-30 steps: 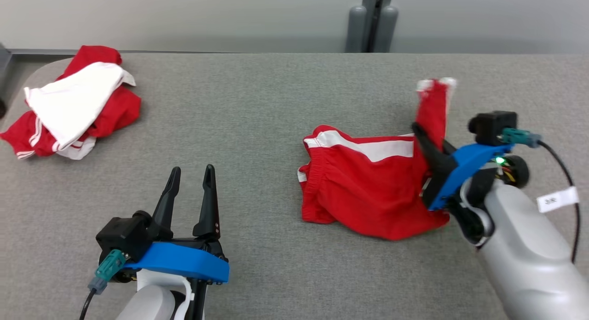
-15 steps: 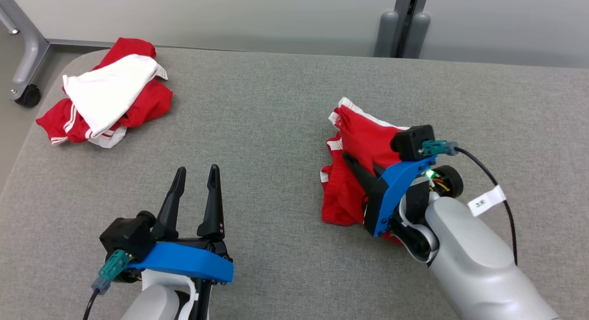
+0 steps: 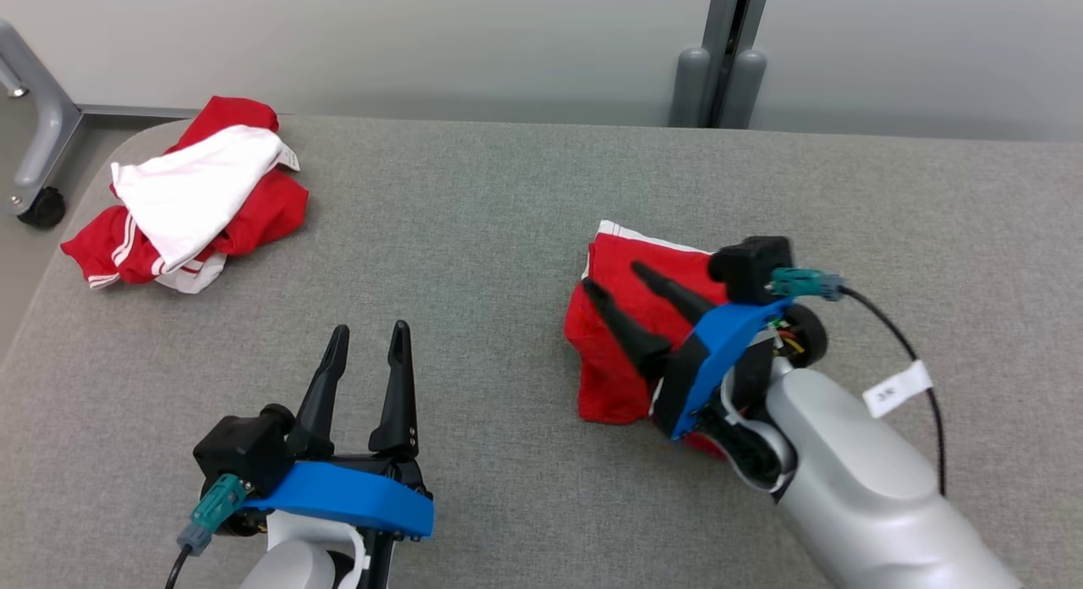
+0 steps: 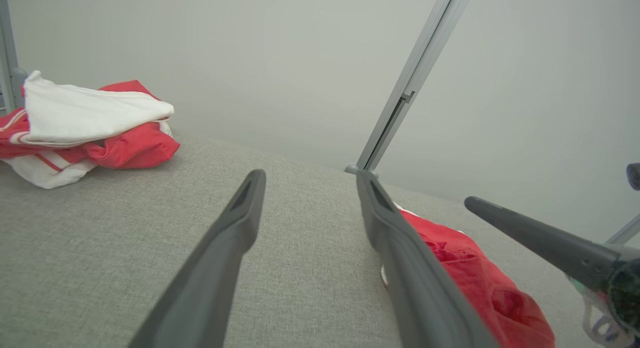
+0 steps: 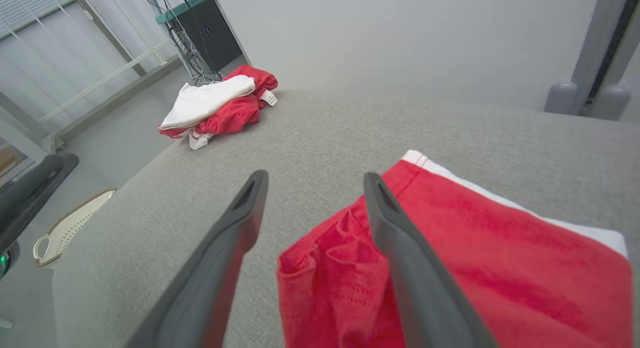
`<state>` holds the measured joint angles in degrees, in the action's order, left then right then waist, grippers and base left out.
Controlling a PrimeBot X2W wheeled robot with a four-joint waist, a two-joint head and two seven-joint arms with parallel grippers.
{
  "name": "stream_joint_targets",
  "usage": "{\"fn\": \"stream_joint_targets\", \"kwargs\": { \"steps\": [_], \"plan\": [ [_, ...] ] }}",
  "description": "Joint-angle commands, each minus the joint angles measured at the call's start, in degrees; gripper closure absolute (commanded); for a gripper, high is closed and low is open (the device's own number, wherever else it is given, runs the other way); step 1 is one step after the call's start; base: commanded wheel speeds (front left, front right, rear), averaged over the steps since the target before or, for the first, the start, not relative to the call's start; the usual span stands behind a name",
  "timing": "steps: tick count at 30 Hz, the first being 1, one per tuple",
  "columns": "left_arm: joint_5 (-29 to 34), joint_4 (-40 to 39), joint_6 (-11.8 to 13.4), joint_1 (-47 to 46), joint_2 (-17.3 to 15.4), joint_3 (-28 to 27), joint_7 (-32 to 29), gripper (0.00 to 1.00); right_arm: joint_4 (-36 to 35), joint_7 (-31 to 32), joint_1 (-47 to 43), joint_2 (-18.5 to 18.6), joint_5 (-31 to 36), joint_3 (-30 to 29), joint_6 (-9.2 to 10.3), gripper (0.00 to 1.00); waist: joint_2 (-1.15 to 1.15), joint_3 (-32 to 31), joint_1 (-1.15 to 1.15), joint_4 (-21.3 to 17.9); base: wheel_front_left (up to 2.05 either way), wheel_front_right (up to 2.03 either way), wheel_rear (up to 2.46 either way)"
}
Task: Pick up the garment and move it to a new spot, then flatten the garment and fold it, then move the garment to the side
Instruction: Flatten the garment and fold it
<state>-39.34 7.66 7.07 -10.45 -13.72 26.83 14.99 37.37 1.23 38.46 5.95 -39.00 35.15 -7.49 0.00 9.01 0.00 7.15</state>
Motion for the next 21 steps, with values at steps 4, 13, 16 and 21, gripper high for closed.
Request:
{"fn": "stream_joint_targets", "kwargs": {
  "steps": [4, 13, 16, 21],
  "plan": [
    [0.30, -0.13, 0.13, 0.91, 0.03, 0.31, 0.27, 0.00, -1.10, -4.90, -1.12, 3.58, 1.83, -3.47, -0.01, 0.00, 0.00, -0.88, 0.00, -0.70, 0.00, 0.00, 0.00],
    [0.34, -0.51, 0.41, 1.84, -0.03, 0.63, 0.27, 0.00, 0.46, -10.46, -4.14, 6.81, 11.88, -11.77, -0.01, 0.00, 0.00, -1.35, 0.00, -1.48, 0.00, 0.00, 0.00],
    [0.31, -0.65, 0.39, 1.65, -0.12, 0.71, 0.25, 0.00, 0.90, -10.37, -5.13, 5.65, 15.58, -12.47, -0.01, 0.60, 0.00, -1.02, 0.00, -1.58, 0.00, 0.00, 0.00],
    [0.23, -0.67, 0.25, 0.73, -0.20, 0.75, 0.06, 0.00, 1.29, -8.91, -5.89, 3.07, 18.74, -10.98, -0.01, 1.00, 0.00, -0.28, 0.00, -1.18, 0.00, 0.00, 0.00]
  ]
}}
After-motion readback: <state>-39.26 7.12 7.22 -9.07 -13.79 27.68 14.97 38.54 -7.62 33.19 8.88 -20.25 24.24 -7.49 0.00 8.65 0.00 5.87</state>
